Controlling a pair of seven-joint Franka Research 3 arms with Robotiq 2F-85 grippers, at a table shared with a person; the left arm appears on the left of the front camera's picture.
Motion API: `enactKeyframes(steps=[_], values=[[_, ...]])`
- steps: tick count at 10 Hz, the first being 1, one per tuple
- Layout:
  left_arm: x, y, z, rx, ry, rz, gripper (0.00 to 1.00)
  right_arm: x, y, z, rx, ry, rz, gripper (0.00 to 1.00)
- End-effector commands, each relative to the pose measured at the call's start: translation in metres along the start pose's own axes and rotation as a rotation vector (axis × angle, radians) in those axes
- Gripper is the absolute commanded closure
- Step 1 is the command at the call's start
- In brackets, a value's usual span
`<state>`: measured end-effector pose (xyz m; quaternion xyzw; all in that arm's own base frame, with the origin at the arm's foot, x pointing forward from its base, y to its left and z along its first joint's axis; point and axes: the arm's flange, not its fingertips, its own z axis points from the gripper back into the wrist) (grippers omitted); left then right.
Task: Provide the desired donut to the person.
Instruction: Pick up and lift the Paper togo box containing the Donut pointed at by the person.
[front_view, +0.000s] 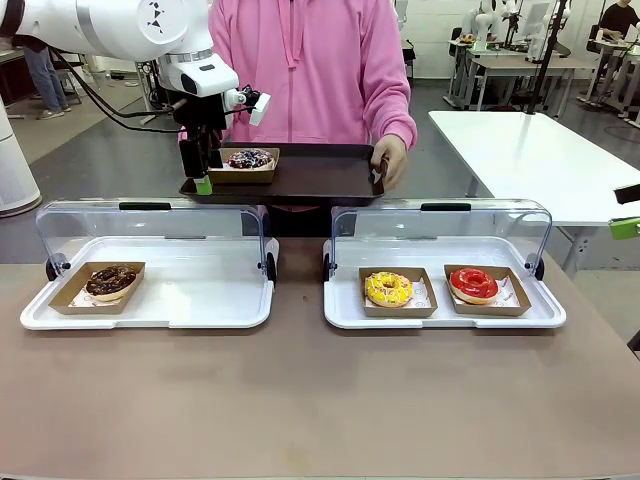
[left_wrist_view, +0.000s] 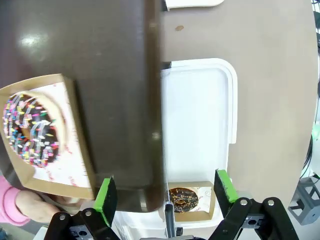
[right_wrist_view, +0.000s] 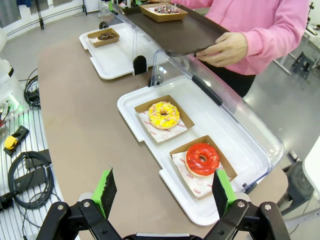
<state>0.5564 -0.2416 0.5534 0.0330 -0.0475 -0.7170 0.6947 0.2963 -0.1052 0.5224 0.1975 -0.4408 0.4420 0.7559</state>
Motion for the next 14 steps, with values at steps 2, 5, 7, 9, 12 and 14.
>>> enactKeyframes(steps=[2, 5, 7, 9, 12, 14], values=[[-0.001, 0.001, 0.0, 0.016, 0.007, 0.003, 0.0, -0.001, -0.002, -0.002, 0.007, -0.032, 0.008, 0.0], [-0.016, -0.025, 0.028, -0.025, -0.046, 0.023, 0.0, -0.001, -0.002, -0.002, 0.007, -0.032, 0.008, 0.0], [-0.104, -0.076, 0.062, -0.119, -0.237, 0.067, 0.0, -0.001, -0.002, -0.002, 0.007, -0.032, 0.008, 0.0], [-0.174, -0.114, 0.052, -0.121, -0.411, 0.058, 0.0, -0.001, -0.002, -0.002, 0.007, -0.032, 0.008, 0.0], [-0.256, -0.161, 0.024, 0.074, -0.659, 0.139, 0.0, -0.001, -0.002, -0.002, 0.007, -0.032, 0.008, 0.0], [-0.286, -0.179, -0.003, 0.155, -0.728, 0.227, 0.0, -0.001, -0.002, -0.002, 0.007, -0.032, 0.008, 0.0]])
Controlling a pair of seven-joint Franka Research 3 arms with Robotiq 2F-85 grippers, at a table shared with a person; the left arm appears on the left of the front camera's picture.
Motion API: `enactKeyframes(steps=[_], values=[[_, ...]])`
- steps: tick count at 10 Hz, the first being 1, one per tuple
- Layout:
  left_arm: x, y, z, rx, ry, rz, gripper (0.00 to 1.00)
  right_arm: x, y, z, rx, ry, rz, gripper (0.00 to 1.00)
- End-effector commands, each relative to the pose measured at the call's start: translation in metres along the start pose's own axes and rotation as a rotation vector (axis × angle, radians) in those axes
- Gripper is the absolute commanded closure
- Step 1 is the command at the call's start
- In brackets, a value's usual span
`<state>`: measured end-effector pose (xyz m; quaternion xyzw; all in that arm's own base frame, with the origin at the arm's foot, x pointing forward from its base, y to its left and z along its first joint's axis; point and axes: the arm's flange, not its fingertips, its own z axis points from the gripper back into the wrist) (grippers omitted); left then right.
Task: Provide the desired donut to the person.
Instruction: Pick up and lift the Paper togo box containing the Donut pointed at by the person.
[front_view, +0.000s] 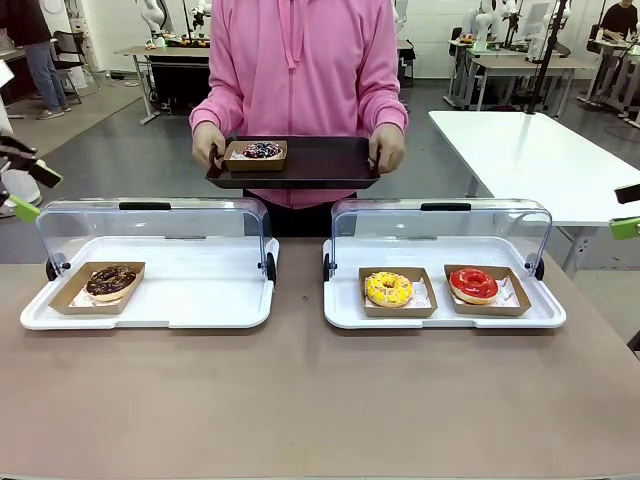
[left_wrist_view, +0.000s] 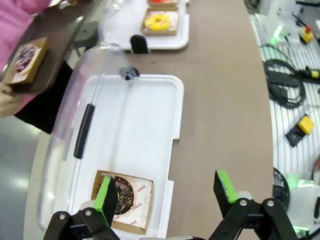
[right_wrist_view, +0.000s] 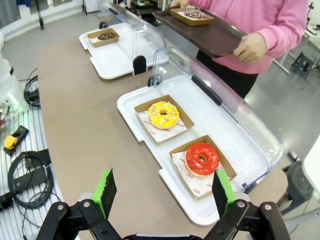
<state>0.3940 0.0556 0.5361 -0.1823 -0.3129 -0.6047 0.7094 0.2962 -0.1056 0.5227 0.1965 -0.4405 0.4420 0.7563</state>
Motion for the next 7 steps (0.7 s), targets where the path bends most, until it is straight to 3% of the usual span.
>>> enactKeyframes(steps=[1, 7], values=[[-0.016, -0.011, -0.013, 0.071, -0.061, 0.033, 0.0, -0.001, -0.002, -0.003, 0.008, -0.034, 0.007, 0.0], [-0.047, -0.009, -0.014, 0.182, -0.115, 0.162, 0.0, -0.001, -0.002, -0.003, 0.008, -0.034, 0.007, 0.0]])
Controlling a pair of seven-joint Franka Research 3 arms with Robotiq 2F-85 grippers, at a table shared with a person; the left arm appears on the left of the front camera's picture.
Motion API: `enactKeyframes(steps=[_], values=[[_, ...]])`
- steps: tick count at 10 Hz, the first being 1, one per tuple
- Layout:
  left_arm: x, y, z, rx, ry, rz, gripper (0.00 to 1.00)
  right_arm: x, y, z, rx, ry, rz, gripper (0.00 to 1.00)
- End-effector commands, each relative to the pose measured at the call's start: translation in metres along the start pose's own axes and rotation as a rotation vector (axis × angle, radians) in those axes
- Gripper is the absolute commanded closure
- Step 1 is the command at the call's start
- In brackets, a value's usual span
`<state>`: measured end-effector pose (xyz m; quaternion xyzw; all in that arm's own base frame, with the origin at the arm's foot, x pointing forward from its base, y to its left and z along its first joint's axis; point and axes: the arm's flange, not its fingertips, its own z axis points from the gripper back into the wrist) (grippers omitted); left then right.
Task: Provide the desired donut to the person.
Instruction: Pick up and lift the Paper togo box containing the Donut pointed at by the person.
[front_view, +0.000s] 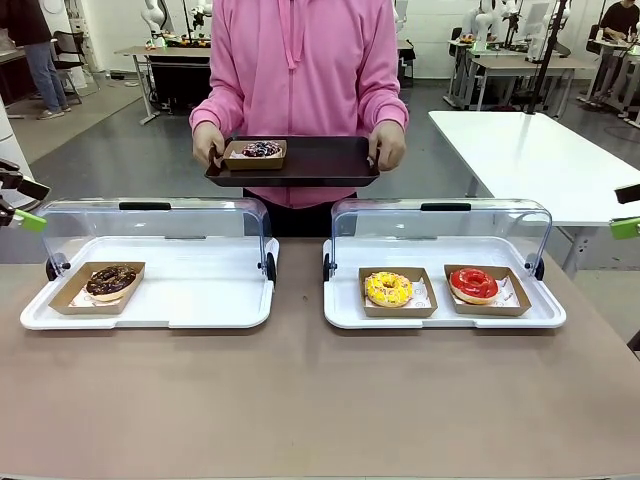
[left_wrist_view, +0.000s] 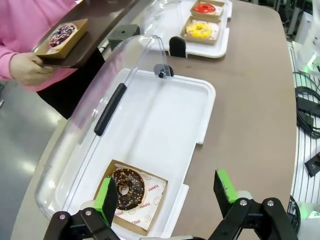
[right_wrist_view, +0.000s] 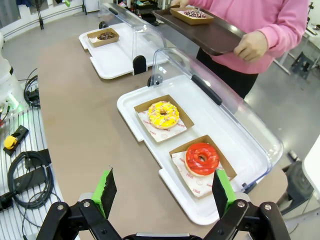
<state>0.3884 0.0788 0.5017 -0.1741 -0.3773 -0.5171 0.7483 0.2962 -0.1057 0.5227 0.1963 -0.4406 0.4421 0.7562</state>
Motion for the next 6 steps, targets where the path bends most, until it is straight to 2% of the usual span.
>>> enactKeyframes(steps=[1, 6], values=[[-0.0099, -0.0035, -0.0031, 0.037, -0.026, 0.044, 0.0, -0.0006, -0.0022, -0.0028, 0.008, -0.034, 0.007, 0.0], [-0.0178, -0.0071, -0.0036, 0.046, -0.101, 0.051, 0.0, -0.0006, -0.0022, -0.0028, 0.008, -0.034, 0.007, 0.0]])
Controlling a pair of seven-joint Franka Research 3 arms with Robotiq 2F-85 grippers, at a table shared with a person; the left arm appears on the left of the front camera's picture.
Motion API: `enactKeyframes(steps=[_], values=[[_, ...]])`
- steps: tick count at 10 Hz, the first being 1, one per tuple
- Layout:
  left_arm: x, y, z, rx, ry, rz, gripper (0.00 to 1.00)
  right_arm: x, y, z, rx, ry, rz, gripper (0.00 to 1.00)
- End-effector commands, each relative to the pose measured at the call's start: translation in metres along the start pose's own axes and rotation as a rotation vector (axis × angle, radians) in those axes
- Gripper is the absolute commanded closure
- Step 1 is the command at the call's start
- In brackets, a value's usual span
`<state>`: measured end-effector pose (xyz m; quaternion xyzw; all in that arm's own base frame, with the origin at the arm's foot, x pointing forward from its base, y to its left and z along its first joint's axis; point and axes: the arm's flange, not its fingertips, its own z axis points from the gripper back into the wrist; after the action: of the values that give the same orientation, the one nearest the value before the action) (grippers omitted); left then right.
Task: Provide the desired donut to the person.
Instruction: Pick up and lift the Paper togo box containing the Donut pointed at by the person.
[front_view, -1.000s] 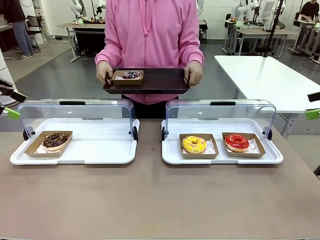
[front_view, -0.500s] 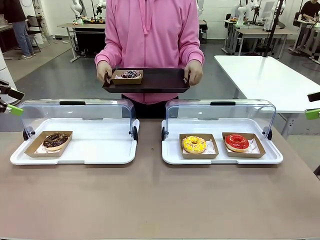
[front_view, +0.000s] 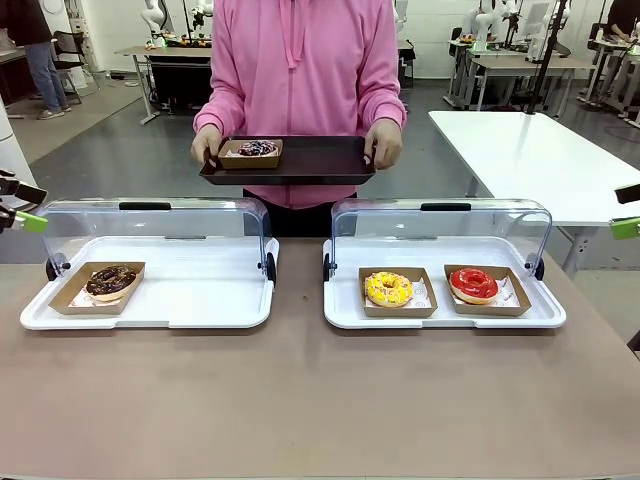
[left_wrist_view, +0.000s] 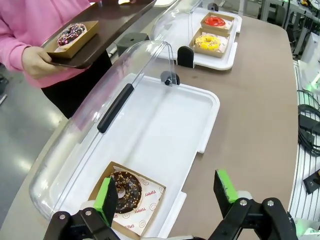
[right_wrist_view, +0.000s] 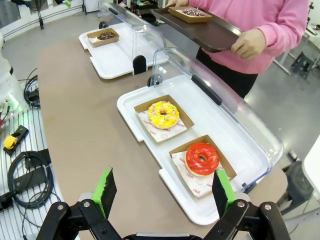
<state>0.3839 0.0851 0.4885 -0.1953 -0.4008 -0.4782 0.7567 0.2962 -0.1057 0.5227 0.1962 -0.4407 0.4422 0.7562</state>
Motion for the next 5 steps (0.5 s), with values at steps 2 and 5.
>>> enactKeyframes(steps=[2, 5], values=[[-0.0034, -0.005, -0.0019, 0.022, -0.051, -0.022, 0.0, -0.0005, -0.0022, -0.0028, 0.008, -0.034, 0.006, 0.0], [-0.0063, -0.0075, 0.0016, 0.036, -0.041, -0.015, 0.0, -0.0005, -0.0022, -0.0028, 0.008, -0.034, 0.006, 0.0]])
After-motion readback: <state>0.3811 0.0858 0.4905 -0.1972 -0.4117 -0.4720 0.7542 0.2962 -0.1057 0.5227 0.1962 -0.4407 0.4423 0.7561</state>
